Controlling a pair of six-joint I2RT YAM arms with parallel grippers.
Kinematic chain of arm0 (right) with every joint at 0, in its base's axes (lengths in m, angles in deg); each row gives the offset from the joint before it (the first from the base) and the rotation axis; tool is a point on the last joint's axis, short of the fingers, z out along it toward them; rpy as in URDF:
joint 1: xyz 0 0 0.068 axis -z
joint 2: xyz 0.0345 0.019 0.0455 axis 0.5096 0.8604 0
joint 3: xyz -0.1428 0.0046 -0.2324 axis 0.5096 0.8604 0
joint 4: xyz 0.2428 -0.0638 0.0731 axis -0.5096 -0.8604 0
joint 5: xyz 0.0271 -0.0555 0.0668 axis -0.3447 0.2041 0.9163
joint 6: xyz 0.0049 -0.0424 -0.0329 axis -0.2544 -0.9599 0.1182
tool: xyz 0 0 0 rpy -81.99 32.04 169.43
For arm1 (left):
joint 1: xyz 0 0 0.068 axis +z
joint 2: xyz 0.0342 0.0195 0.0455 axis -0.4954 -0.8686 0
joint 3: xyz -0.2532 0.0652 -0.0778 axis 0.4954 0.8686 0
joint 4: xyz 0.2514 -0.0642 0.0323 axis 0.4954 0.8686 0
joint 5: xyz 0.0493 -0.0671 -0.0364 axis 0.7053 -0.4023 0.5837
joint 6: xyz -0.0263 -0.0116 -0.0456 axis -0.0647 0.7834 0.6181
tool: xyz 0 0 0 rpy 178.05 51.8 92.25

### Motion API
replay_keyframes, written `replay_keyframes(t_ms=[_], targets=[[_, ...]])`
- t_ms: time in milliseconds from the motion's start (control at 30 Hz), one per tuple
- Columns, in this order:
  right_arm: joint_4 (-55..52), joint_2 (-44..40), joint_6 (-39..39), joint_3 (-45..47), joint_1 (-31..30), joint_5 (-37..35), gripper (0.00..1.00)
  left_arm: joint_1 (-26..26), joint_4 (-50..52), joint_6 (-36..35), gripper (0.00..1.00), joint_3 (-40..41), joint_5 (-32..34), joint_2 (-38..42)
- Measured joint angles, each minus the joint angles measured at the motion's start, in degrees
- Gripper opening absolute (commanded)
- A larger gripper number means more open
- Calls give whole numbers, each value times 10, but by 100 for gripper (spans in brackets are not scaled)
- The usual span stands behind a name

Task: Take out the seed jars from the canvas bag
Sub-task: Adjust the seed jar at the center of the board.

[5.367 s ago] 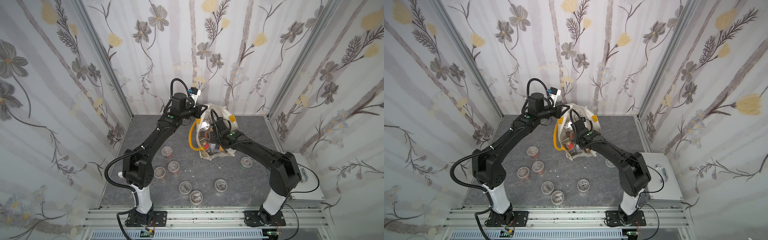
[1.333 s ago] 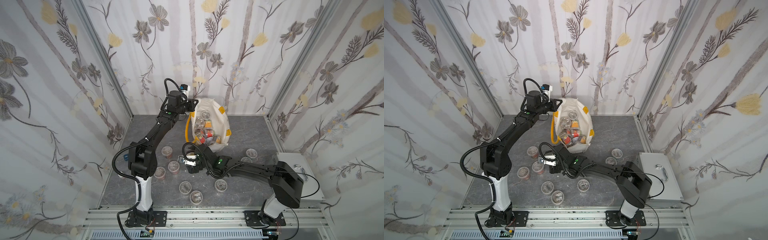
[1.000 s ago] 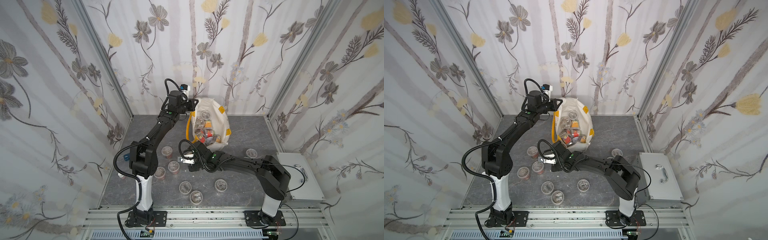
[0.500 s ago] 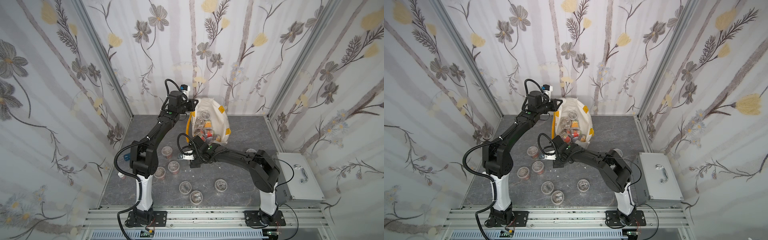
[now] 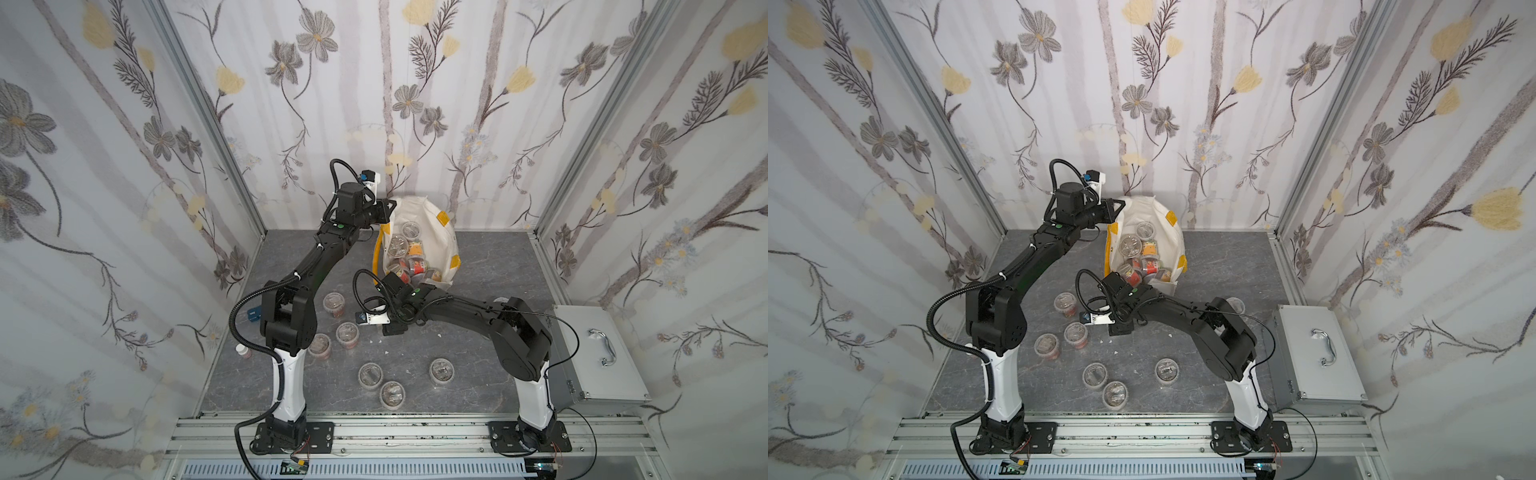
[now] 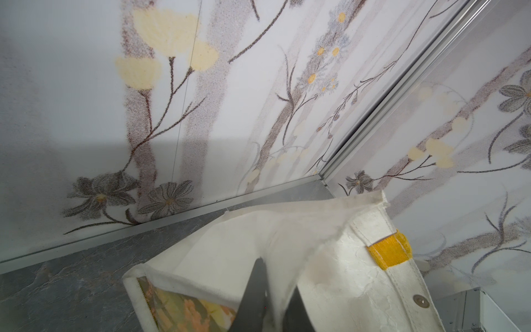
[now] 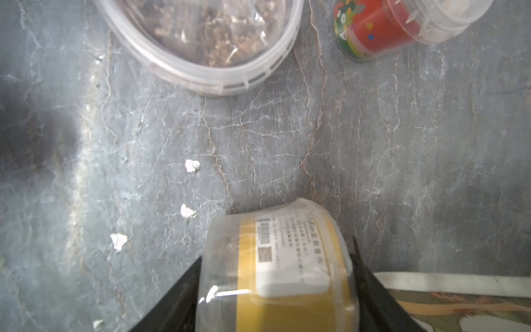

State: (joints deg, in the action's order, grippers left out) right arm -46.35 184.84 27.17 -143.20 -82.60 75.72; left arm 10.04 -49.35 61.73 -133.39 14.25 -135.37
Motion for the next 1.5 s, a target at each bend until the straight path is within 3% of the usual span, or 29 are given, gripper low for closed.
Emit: replay_keyframes(t_ms=[200,367,600,767,1133,1333,1500], targets=[[107,-83,-36,129,-28,-50,60,0,0,0,0,0,-1,0],[289,-120,-81,232,-52,-110,59,2,0,-1,0,6,0,2],[543,-69,-153,295,-69,-158,59,2,-2,-2,0,18,0,10],[660,-29,-179,309,-75,-169,61,2,-2,-2,0,20,0,12],[748,17,-176,338,-88,-188,64,3,-2,-4,0,20,0,12],[761,21,-169,346,-92,-188,78,4,-2,-4,0,20,-2,12],[755,7,-169,362,-93,-180,81,6,-2,-4,0,21,-5,12]])
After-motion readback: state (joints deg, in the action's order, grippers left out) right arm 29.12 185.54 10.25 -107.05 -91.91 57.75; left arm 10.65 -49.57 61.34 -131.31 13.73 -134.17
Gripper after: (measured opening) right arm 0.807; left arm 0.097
